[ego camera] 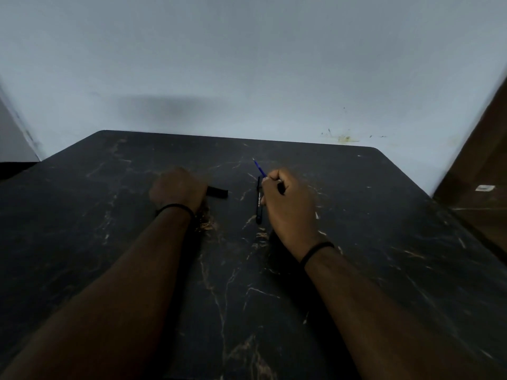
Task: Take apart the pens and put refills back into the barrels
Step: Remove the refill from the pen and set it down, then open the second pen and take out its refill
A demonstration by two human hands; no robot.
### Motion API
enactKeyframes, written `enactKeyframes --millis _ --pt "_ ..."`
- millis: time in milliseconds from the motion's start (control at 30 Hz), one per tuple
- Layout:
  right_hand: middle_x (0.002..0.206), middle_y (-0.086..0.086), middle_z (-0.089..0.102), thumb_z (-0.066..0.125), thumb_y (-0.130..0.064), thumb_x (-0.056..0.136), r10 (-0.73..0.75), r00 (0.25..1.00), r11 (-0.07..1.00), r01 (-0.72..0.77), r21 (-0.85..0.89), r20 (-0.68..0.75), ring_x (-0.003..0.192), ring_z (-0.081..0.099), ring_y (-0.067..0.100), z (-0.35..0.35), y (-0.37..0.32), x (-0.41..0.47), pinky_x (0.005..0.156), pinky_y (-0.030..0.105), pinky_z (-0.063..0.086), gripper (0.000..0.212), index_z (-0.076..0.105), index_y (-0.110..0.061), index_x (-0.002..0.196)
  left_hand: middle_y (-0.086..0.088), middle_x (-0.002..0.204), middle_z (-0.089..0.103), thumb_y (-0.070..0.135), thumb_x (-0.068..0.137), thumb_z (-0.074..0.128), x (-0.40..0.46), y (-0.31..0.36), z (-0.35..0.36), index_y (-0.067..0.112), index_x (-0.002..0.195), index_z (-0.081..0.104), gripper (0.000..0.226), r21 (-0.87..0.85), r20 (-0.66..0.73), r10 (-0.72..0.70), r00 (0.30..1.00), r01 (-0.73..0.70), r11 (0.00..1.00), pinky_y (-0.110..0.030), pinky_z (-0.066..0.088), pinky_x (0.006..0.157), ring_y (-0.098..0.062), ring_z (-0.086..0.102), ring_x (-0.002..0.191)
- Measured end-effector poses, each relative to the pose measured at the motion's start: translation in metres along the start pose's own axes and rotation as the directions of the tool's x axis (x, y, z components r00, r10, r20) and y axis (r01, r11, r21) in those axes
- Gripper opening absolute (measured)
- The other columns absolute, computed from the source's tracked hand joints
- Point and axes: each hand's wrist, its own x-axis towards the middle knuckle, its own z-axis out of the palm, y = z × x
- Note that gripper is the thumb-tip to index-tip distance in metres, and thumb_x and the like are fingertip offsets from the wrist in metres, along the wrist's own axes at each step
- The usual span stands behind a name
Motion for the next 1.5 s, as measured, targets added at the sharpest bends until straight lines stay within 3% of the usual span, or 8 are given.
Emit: enactKeyframes --millis 200,333,533,700,800,1033,1267,1500 --pt "0.067 -0.002 0.066 0.046 -0.043 0.09 -0.007 1.0 1.0 0.007 -0.014 0.002 0.057 0.062 0.009 0.0 0.001 0.0 0.055 0.03 0.05 0.016 0.054 -0.03 0.084 -0.021 0.122 0.064 0.032 0.096 0.046 0.0 -0.003 0.0 0.009 0.113 0.07 0.037 0.144 0.082 0.086 0.993 -0.097 0.985 -0.046 0.051 0.093 -0.041 0.061 0.111" --pt "0.069 -0.003 0.068 0.047 -0.042 0.093 -0.022 0.998 1.0 0.022 -0.005 -0.055 0.061 0.064 0.009 -0.001 -0.002 -0.001 0.059 0.034 0.053 0.008 0.053 -0.038 0.089 -0.021 0.124 0.058 0.036 0.095 0.053 -0.005 0.007 -0.005 0.002 0.116 0.061 0.04 -0.219 -0.186 0.027 0.982 -0.068 0.973 -0.039 0.044 0.089 -0.039 0.056 0.113" --pt "0.081 -0.008 0.067 0.055 -0.028 0.098 -0.077 0.96 0.986 0.113 0.124 -0.269 0.074 0.063 0.004 -0.014 -0.015 0.005 0.066 0.024 0.054 0.012 0.055 -0.035 0.088 0.004 0.078 0.058 0.038 0.093 0.06 -0.045 0.045 0.002 0.022 0.084 0.06 0.018 -0.553 -0.287 0.492 0.822 -0.561 0.615 -0.02 0.033 0.054 0.001 0.048 0.059" --pt "0.084 -0.012 0.064 0.059 -0.02 0.097 -0.039 0.947 0.959 0.125 0.254 -0.319 0.081 0.061 0.0 -0.022 -0.02 0.01 0.073 0.017 0.051 0.007 0.06 -0.024 0.091 0.003 0.1 0.07 0.025 0.087 0.071 -0.065 0.063 0.01 0.015 0.112 0.071 0.027 -0.783 -0.149 0.699 0.699 -0.515 0.349 -0.018 0.041 0.055 0.003 0.05 0.059" --pt "0.086 -0.012 0.065 0.062 -0.017 0.095 -0.03 0.953 0.951 0.12 0.285 -0.301 0.084 0.064 0.008 -0.021 -0.023 0.01 0.079 0.031 0.056 0.012 0.061 -0.027 0.088 0.013 0.076 0.07 0.015 0.083 0.074 -0.071 0.067 0.008 0.015 0.105 0.074 0.022 -0.832 -0.15 0.737 0.659 -0.487 0.266 -0.035 0.038 0.046 -0.019 0.044 0.05" --pt "0.086 -0.006 0.068 0.065 -0.013 0.093 -0.056 0.957 0.923 0.159 0.351 -0.286 0.084 0.065 0.01 -0.023 -0.03 0.006 0.077 0.033 0.056 0.014 0.066 -0.026 0.087 0.007 0.072 0.072 0.002 0.084 0.071 -0.073 0.07 0.009 0.016 0.084 0.076 0.015 -0.833 -0.15 0.681 0.717 -0.463 0.303 -0.024 0.052 0.06 -0.005 0.066 0.064" --pt "0.096 0.018 0.066 0.046 -0.01 0.102 -0.357 0.75 0.78 0.567 0.264 -0.556 0.091 0.068 0.024 -0.039 -0.04 0.012 0.084 0.035 0.055 0.007 0.051 -0.005 0.105 0.002 0.081 0.076 0.025 0.085 0.075 -0.056 0.06 0.016 0.02 0.092 0.078 0.009 -0.691 -0.093 0.552 0.829 -0.453 0.563 -0.038 0.06 0.073 -0.011 0.071 0.073" --pt "0.086 -0.003 0.063 0.06 -0.029 0.095 -0.232 0.851 0.973 0.201 -0.115 -0.471 0.075 0.057 0.012 -0.048 0.003 0.029 0.067 0.023 0.045 0.011 0.061 -0.019 0.09 0.024 0.069 0.067 0.026 0.081 0.078 -0.049 0.057 0.021 0.025 0.086 0.078 0.005 -0.72 -0.126 0.482 0.867 -0.414 0.556 -0.021 0.056 0.065 0.004 0.068 0.069"
